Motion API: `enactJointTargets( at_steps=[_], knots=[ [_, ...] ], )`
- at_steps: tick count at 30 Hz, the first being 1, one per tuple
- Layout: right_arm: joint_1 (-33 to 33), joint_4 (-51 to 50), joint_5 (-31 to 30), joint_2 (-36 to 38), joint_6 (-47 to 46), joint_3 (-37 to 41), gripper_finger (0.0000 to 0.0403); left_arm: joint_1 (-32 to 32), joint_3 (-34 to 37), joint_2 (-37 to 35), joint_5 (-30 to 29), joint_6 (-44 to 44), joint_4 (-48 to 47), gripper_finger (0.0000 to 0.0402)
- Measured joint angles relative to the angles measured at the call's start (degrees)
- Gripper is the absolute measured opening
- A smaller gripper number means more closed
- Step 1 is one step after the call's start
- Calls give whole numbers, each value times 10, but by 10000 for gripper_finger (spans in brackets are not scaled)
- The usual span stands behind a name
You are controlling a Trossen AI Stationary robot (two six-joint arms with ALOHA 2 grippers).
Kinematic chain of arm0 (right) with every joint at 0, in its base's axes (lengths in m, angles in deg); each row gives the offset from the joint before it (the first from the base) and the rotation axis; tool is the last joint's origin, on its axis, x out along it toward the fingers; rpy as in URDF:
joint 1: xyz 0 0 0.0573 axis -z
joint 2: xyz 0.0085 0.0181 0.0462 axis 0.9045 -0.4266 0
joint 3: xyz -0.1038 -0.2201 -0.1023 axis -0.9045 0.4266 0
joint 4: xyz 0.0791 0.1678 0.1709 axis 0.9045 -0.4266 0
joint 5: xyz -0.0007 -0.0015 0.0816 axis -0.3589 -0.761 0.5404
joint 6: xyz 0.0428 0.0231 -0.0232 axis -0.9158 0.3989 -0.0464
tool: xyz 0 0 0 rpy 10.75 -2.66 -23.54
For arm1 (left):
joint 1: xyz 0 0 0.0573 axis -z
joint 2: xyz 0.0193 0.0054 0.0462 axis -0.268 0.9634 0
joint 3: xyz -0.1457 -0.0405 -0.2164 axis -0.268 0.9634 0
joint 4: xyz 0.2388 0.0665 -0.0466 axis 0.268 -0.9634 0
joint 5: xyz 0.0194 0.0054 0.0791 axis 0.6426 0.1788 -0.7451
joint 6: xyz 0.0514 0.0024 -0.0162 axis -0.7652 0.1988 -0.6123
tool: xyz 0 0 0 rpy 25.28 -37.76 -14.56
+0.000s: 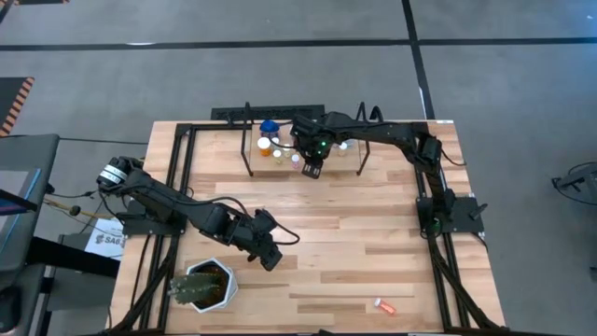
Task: Pick and place medicine bottles onto shelf by color
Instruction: Put the yellow pill bottle on the shelf
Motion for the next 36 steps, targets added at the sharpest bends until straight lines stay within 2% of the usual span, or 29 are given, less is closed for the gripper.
enactJointTargets(
  at_steps=[15, 36],
  knots=[
    [-6, 10, 0, 0, 24, 0, 132, 0, 0, 0, 0, 0, 0, 240],
    [-10, -1, 0, 1, 136, 1, 132, 0, 0, 0, 0, 1, 0, 240]
  ],
)
